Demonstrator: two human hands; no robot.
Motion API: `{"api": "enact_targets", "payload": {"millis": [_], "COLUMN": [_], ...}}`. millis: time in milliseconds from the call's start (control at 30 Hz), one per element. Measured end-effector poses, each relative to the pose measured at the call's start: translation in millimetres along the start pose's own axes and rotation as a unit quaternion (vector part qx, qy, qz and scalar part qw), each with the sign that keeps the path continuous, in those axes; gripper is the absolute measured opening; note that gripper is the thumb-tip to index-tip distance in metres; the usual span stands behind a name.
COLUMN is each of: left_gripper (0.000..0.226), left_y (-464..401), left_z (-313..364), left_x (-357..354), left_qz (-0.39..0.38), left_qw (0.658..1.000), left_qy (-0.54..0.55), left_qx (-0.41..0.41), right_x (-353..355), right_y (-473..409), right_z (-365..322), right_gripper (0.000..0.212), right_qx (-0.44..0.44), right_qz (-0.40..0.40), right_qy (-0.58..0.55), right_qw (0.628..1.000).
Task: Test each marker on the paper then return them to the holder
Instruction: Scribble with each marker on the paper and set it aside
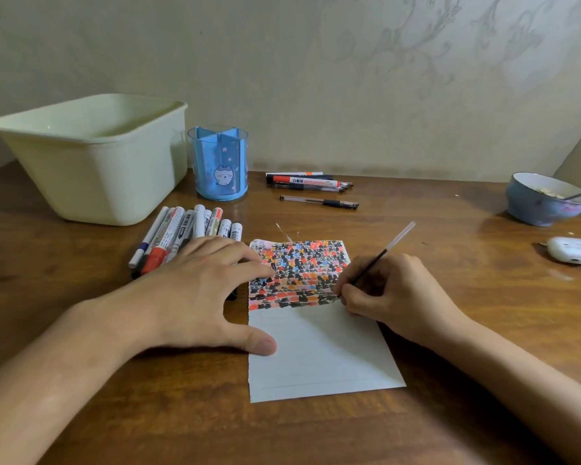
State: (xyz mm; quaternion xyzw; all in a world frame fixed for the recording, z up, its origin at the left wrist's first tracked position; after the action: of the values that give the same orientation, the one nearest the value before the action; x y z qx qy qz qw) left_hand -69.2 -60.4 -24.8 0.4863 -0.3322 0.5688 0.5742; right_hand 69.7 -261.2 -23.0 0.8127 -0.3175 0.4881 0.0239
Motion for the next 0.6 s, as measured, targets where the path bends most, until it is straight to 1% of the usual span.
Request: {"api": "enact_targets", "payload": {"millis": [167,333,467,600], "left_gripper": [0.108,0.107,0.108,0.109], "left_y": [-0.5,-1.0,-1.6,-2.4], "left_z": [-0.3,-0.9,-1.4,-1.8], "left_x": [0.4,0.1,0.1,-0.4], "left_qz": [0.003,0.002,0.005,0.007], "left_qw": [1.000,1.000,1.000,1.000], "left_qy": [-0.001,-0.007,-0.012,-0.008], "left_qx": [-0.003,-0.003,-0.010,-0.009], "right_x": [0.2,-1.9,-1.5,-2.1], "right_y": [2.8,1.0,3.4,2.0], "right_z": [0.8,-0.3,-1.0,-0.2], "right_gripper": [0.025,0.028,0.024,0.024], "right_qx": [-0.001,-0.003,0.007,-0.003], "right_qz": [0.009,0.019,0.016,0.020], "right_qy": [-0.023,0.014,-0.007,0.012], "right_qw": [1.000,1.000,1.000,1.000]}}
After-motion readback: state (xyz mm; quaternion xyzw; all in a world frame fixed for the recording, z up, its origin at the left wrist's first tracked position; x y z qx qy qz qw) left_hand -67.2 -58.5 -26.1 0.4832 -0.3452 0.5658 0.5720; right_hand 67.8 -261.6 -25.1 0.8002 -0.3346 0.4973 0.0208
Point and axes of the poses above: each hand's wrist, its own y-axis away from the middle knuckle, its own x-axis out of the back of the hand, z = x × y, the point moved 3 cm from there along -y, towards the middle knuckle, and after that the axes turned 10 degrees about y, right-handed, at the moved point
